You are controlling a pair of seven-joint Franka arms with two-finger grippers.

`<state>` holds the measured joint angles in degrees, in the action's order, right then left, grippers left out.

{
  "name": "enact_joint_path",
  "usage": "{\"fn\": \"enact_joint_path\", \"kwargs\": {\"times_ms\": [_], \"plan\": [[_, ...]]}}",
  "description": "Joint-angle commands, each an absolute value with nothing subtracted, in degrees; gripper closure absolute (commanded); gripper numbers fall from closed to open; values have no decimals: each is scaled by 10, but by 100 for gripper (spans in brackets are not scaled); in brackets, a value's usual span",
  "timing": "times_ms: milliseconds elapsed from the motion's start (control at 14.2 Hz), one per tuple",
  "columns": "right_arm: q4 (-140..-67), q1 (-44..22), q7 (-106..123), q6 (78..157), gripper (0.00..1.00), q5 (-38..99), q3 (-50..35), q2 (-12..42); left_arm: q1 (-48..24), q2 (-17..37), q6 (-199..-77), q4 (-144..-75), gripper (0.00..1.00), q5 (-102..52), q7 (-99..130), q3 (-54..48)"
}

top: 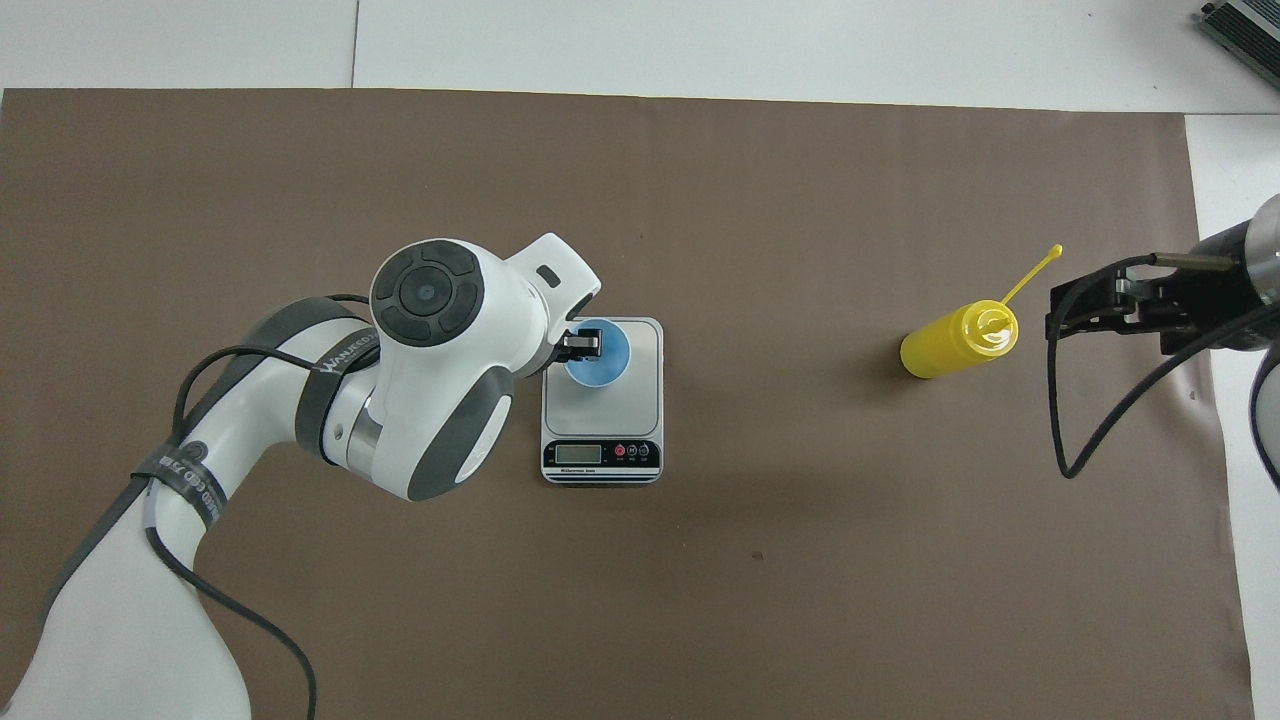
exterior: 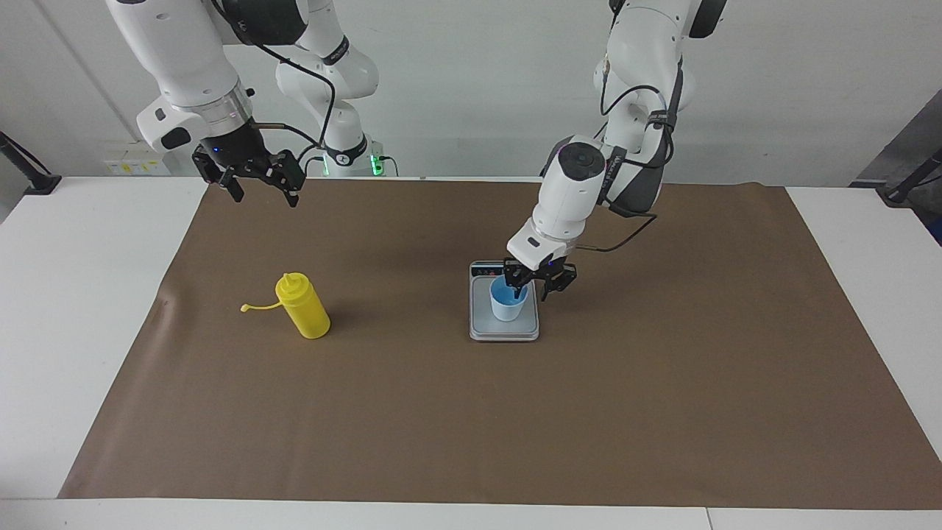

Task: Pour seasoning into cup on scale with both arms
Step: 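Open the left gripper and withdraw it from the cup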

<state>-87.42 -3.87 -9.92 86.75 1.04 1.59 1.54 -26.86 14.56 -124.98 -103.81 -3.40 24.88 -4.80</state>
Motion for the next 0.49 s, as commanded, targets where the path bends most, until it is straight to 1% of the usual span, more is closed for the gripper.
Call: {"fn": "enact_joint_path", "kwargs": {"times_ms": [0, 212, 423], "plan": [[-886, -27, -89, 875, 0, 21, 9, 7, -229, 99, -1199, -1038, 0, -38, 244, -46], [-886, -27, -89, 875, 0, 21, 9, 7, -194, 91, -1160, -1013, 0, -35, 243, -45], [-886, -27, -89, 875, 0, 21, 9, 7, -148, 53, -1105, -1016, 0, -35, 182, -45]]}}
